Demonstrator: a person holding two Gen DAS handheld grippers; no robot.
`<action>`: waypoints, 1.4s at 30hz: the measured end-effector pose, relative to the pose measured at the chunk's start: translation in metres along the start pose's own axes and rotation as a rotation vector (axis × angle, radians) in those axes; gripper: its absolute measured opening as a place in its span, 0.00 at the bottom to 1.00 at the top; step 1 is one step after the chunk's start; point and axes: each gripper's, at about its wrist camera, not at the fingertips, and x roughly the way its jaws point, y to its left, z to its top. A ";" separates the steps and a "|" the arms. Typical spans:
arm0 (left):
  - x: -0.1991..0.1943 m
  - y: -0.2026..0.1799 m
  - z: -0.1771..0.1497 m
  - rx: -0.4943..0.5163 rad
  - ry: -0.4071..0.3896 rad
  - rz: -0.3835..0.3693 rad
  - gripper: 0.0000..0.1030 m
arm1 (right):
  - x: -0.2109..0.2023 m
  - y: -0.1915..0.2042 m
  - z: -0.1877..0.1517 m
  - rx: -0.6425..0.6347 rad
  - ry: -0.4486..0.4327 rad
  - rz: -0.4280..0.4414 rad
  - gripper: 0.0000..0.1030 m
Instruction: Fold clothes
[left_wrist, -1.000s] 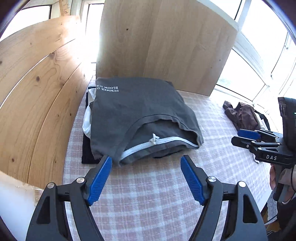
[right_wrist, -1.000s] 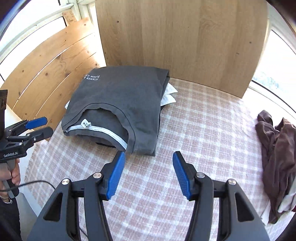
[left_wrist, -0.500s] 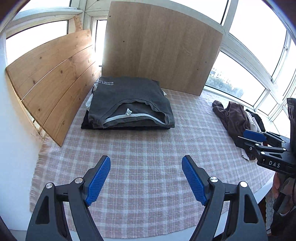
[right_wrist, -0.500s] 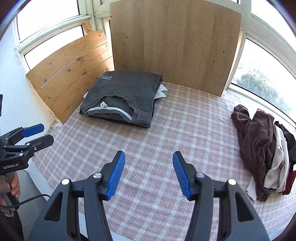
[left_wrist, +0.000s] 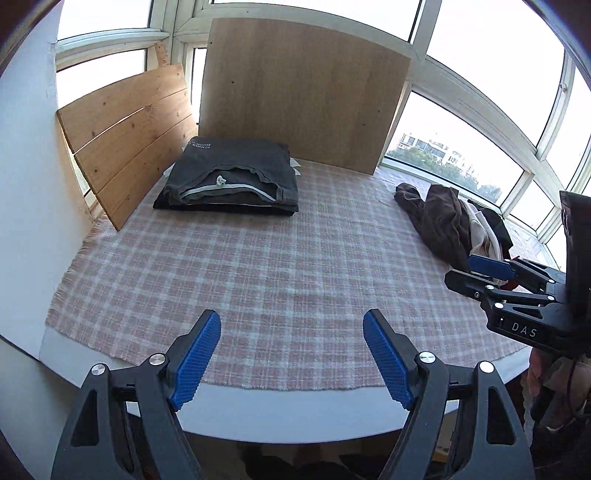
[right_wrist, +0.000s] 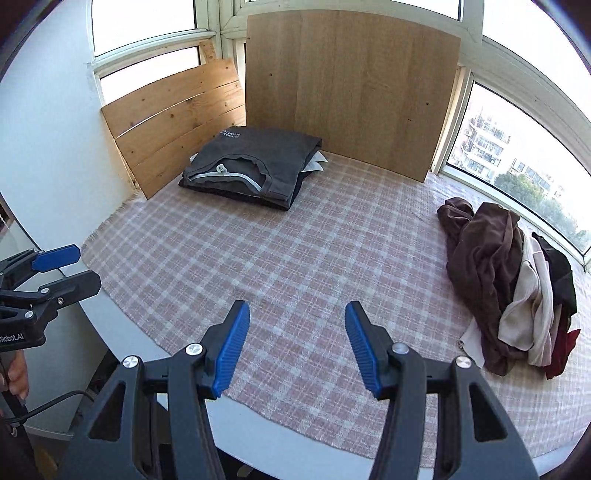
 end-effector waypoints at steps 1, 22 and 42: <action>-0.003 -0.006 -0.002 0.008 -0.002 0.006 0.76 | -0.003 -0.001 -0.004 0.001 -0.001 0.006 0.52; -0.034 -0.045 -0.018 0.033 -0.036 -0.024 0.76 | -0.045 -0.010 -0.038 -0.025 -0.040 -0.008 0.52; -0.097 -0.069 -0.012 0.091 -0.227 0.074 0.76 | -0.095 -0.006 -0.030 -0.005 -0.203 -0.090 0.52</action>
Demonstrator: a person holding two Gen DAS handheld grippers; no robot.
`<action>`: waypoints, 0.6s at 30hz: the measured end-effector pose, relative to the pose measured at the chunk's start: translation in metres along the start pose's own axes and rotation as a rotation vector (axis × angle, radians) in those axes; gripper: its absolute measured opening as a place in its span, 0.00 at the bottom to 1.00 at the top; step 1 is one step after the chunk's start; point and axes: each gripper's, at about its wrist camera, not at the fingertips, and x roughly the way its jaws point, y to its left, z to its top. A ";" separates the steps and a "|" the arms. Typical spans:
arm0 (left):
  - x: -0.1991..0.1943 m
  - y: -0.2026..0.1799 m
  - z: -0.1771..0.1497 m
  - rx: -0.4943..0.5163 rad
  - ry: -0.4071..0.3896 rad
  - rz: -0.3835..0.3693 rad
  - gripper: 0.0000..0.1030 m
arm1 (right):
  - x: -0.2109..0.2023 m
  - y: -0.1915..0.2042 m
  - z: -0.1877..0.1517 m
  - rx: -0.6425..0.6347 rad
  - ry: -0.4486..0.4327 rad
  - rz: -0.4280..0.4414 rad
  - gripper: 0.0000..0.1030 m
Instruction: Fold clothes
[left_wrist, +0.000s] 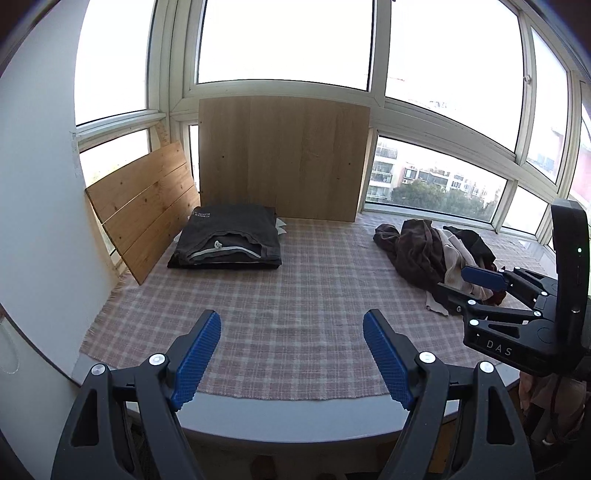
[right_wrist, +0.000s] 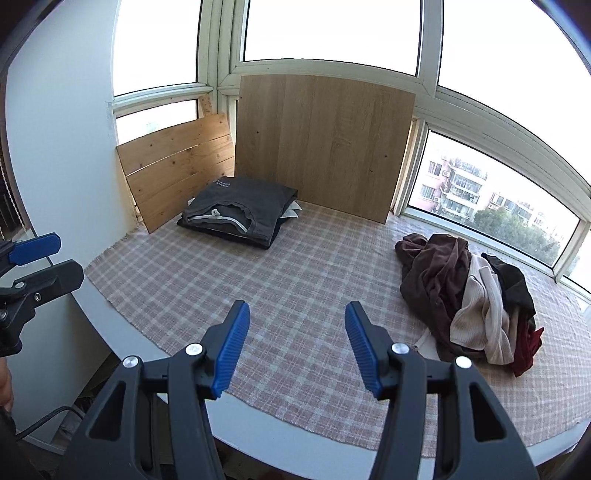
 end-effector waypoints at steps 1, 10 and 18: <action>-0.002 0.000 0.000 0.001 -0.006 -0.003 0.76 | 0.001 0.001 0.000 0.001 0.006 0.004 0.52; -0.007 0.003 -0.004 -0.004 -0.009 0.003 0.76 | 0.001 0.008 -0.005 -0.008 0.027 0.016 0.52; -0.018 0.010 -0.003 -0.030 -0.061 0.053 0.76 | 0.000 0.013 -0.006 -0.024 0.030 0.010 0.52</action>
